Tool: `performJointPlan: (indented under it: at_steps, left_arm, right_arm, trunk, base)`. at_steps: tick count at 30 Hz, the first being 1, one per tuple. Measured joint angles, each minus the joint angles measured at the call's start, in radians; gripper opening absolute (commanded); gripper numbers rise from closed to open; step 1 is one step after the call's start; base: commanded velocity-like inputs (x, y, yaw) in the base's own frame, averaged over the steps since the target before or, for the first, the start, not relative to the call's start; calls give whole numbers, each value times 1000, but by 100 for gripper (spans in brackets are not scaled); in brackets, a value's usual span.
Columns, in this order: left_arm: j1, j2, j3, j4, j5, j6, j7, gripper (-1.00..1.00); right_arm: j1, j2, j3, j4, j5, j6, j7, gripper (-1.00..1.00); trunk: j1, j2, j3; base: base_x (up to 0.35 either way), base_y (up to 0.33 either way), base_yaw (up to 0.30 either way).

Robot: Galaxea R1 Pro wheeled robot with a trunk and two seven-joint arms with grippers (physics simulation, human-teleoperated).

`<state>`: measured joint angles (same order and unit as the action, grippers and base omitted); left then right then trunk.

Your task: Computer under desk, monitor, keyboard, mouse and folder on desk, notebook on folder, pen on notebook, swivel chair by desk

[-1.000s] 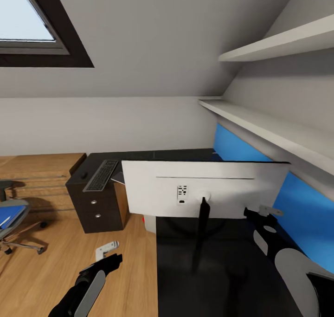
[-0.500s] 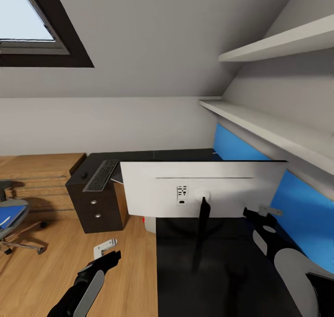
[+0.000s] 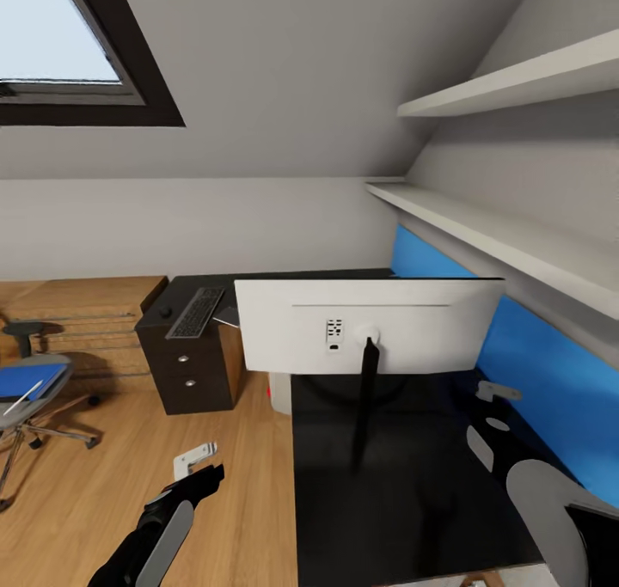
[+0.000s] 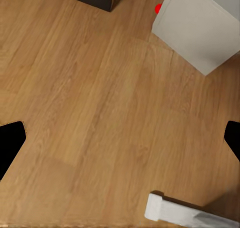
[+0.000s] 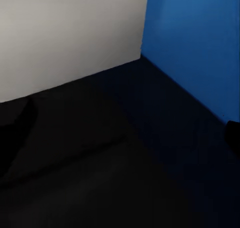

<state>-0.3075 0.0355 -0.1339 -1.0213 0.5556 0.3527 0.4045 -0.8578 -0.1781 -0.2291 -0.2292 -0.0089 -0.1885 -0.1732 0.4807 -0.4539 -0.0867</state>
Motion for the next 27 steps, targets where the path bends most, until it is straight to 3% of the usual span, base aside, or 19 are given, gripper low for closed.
performJointPlan:
  at_steps: [13, 23, 27]
  left_arm:
    - [0, 0, 0, 2, 1, 1, 1, 100]
    - [0, -1, 0, 5, 1, 1, 4, 100]
    - [0, 0, 0, 6, 1, 1, 4, 100]
  right_arm:
    - [0, 19, 2, -4, 4, 15, -2, 100]
    - [2, 93, 6, -77, 11, 145, -7, 100]
    - [15, 134, 7, -183, 48, 198, -8, 100]
  trunk:
    - [0, 0, 0]
    - [-1, 0, 0]
    - [-1, 0, 0]
  base:
    - [-323, 0, 0]
    - [-88, 0, 0]
    - [-10, 0, 0]
